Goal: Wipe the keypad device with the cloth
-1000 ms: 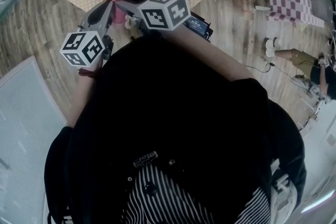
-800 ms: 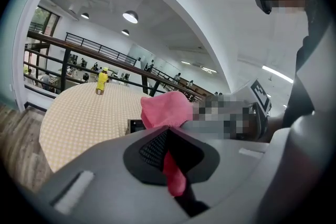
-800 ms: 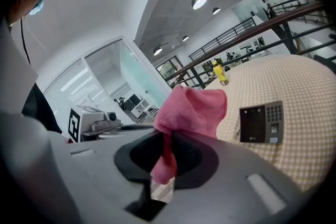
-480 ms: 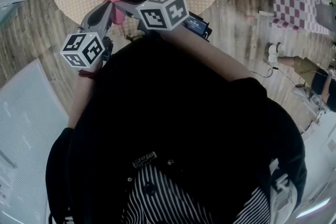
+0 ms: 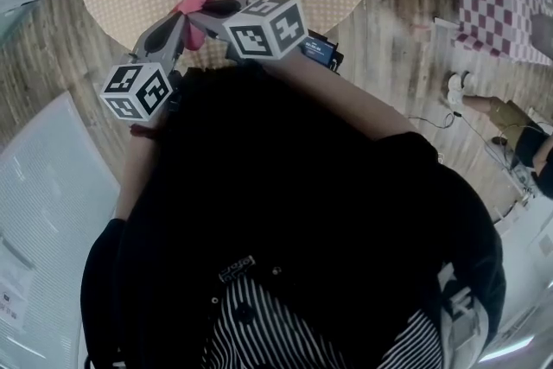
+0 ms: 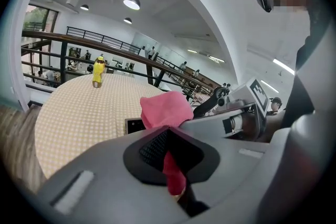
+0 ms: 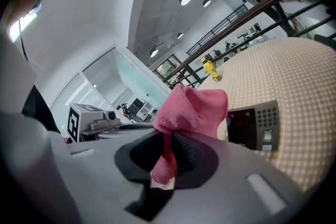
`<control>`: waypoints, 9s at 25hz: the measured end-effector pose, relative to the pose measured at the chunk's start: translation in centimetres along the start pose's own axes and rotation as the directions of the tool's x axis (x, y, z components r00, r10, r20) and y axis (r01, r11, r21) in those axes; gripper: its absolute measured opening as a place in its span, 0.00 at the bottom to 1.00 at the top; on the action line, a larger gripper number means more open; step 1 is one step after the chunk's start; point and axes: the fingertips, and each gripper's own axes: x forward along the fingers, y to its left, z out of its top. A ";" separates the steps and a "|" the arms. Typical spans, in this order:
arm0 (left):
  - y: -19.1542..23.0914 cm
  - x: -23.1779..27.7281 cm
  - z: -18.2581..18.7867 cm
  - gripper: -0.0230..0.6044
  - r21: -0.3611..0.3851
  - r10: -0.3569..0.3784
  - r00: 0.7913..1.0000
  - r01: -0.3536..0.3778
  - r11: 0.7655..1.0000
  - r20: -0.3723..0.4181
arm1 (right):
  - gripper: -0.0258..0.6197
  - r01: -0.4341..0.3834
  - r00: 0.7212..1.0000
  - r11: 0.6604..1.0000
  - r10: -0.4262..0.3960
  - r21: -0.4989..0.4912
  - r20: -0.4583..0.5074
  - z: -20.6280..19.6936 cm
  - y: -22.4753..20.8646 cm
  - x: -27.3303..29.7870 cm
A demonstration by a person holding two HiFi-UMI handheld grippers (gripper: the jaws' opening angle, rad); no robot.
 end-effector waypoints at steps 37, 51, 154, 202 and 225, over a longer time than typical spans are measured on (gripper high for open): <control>0.8 12.7 -0.3 0.04 0.110 -0.221 0.934 0.259 0.959 -0.280 | 0.12 0.117 0.982 0.960 -0.149 0.254 0.114 1.4 -12.4 -1.2; 3.2 14.0 -0.6 0.04 0.028 -0.292 0.905 0.315 0.949 -0.309 | 0.12 0.171 0.979 0.948 -0.194 0.268 0.061 1.1 -14.3 0.8; 5.1 30.1 -0.5 0.04 0.322 -0.207 0.784 0.458 0.829 -0.585 | 0.12 0.483 0.872 0.866 -0.489 0.129 0.012 0.7 -22.9 3.8; 5.2 27.0 2.1 0.04 0.431 -0.154 0.918 0.313 0.846 -0.365 | 0.12 0.386 0.917 0.922 -0.381 0.027 -0.116 -6.4 -19.6 2.9; -2.5 10.8 -3.0 0.04 0.202 -0.161 0.982 0.178 0.963 -0.095 | 0.11 0.354 0.935 0.917 -0.347 -0.184 0.071 -3.9 -10.3 -6.0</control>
